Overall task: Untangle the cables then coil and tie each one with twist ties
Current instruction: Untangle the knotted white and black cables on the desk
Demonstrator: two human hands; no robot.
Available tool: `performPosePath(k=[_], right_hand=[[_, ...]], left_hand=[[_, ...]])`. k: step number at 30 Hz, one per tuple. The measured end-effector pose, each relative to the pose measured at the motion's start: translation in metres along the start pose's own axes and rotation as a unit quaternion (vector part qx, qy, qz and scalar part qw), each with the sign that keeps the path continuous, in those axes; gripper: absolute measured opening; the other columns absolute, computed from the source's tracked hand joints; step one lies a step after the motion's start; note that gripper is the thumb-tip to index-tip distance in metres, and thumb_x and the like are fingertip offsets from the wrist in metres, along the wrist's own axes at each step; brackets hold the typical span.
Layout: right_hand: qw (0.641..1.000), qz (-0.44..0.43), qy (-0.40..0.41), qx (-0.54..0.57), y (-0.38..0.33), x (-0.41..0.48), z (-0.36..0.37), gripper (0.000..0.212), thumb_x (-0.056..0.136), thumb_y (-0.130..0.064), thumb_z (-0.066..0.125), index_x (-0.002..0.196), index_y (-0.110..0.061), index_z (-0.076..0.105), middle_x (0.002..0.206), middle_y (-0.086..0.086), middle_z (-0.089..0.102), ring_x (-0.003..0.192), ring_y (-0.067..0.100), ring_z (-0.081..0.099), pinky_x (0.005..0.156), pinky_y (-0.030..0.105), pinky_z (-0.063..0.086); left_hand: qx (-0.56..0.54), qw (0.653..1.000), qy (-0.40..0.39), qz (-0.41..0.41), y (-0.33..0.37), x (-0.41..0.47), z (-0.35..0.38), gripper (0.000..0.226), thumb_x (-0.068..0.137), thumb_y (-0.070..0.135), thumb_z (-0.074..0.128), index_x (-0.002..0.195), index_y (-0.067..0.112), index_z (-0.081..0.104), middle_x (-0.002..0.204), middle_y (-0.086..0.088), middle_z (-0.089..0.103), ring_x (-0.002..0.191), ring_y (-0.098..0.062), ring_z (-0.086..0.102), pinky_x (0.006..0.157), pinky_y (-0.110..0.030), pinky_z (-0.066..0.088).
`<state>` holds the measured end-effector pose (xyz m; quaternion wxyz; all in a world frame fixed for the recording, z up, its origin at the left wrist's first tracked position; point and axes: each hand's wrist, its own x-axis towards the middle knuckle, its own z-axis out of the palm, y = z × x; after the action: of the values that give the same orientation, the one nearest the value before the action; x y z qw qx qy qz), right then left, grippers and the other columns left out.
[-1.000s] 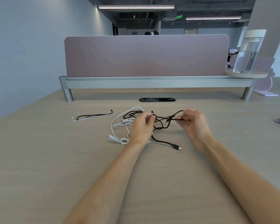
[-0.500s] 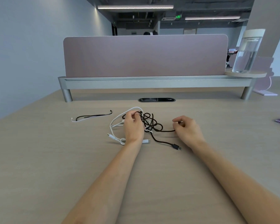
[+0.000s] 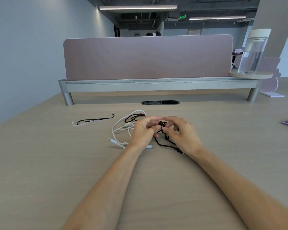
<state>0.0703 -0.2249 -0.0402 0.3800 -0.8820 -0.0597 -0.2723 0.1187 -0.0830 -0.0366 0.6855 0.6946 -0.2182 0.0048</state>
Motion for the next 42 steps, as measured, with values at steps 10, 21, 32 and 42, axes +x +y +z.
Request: performPosePath(k=[10, 21, 32, 42], right_hand=[[0.997, 0.032, 0.02, 0.063, 0.001, -0.001, -0.007, 0.011, 0.092, -0.018, 0.062, 0.083, -0.021, 0.069, 0.083, -0.004, 0.066, 0.076, 0.007, 0.057, 0.066, 0.018, 0.044], [0.96, 0.134, 0.034, 0.244, -0.011, -0.003, -0.008, 0.015, 0.094, -0.019, 0.059, 0.084, -0.013, 0.069, 0.076, -0.005, 0.066, 0.068, 0.002, 0.054, 0.068, 0.018, 0.045], [0.976, 0.116, 0.077, 0.169, -0.019, -0.004, -0.004, 0.012, 0.092, -0.018, 0.059, 0.083, -0.013, 0.066, 0.075, -0.002, 0.062, 0.063, 0.005, 0.053, 0.06, 0.02, 0.044], [0.918, 0.176, -0.022, 0.354, -0.02, -0.001, -0.007, 0.019, 0.062, -0.028, 0.047, 0.049, -0.024, 0.034, 0.067, -0.002, 0.041, 0.077, 0.021, 0.036, 0.074, 0.037, 0.028]], left_hand=[[-0.01, 0.999, -0.026, -0.02, 0.002, 0.0, 0.001, 0.02, 0.084, -0.004, 0.066, 0.097, 0.01, 0.066, 0.089, -0.011, 0.066, 0.081, -0.012, 0.065, 0.062, -0.024, 0.057], [-0.136, 0.985, -0.002, -0.11, 0.009, 0.002, 0.005, 0.019, 0.088, -0.001, 0.061, 0.103, 0.011, 0.055, 0.087, -0.005, 0.058, 0.082, -0.014, 0.06, 0.062, -0.031, 0.056], [0.014, 0.995, 0.0, -0.1, 0.009, -0.001, 0.014, 0.017, 0.087, 0.014, 0.054, 0.077, 0.018, 0.066, 0.073, 0.0, 0.057, 0.062, -0.008, 0.053, 0.047, -0.021, 0.04], [-0.15, 0.971, -0.062, -0.177, 0.016, -0.004, 0.016, 0.011, 0.089, 0.009, 0.052, 0.082, 0.012, 0.06, 0.087, -0.006, 0.058, 0.06, -0.007, 0.048, 0.044, -0.022, 0.035]])
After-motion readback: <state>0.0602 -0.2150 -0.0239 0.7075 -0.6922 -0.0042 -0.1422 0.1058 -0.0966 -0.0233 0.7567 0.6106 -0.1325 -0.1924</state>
